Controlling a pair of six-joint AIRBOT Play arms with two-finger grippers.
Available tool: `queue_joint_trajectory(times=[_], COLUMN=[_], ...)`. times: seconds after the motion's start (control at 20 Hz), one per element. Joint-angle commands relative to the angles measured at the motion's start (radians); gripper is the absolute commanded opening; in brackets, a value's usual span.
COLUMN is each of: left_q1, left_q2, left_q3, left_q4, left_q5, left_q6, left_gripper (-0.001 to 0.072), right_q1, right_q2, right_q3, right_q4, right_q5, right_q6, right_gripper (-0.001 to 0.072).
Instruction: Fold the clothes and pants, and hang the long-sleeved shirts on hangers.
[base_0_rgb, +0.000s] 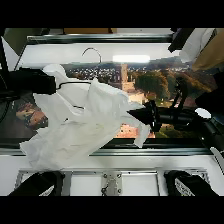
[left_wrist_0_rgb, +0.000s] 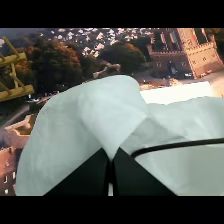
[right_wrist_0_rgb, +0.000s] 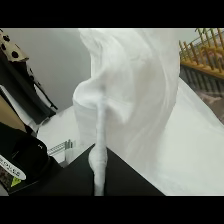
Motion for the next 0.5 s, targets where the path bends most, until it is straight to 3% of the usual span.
queue_joint_trajectory(times=[0.0, 0.2, 0.45], left_q1=[0.039, 0.027, -0.148], left_q2=[0.003, -0.018, -0.059], left_q3=[-0.004, -0.004, -0.004], left_q4=[-0.024, -0.181, -0.156], left_q5=[0.006, 0.006, 0.006], left_q6=[0.003, 0.022, 0.017], left_gripper=[0.0009, 0.0009, 0.0009], right_q1=[0.001, 0.003, 0.004], right_q2=[0.001, 0.000, 0.000], right_q3=[-0.001, 0.000, 0.000], right_q4=[-0.028, 0.002, 0.055], right_q5=[0.008, 0.005, -0.043], right_q6=[0.015, 0.011, 0.011], right_gripper=[0.0002, 0.0001, 0.0001])
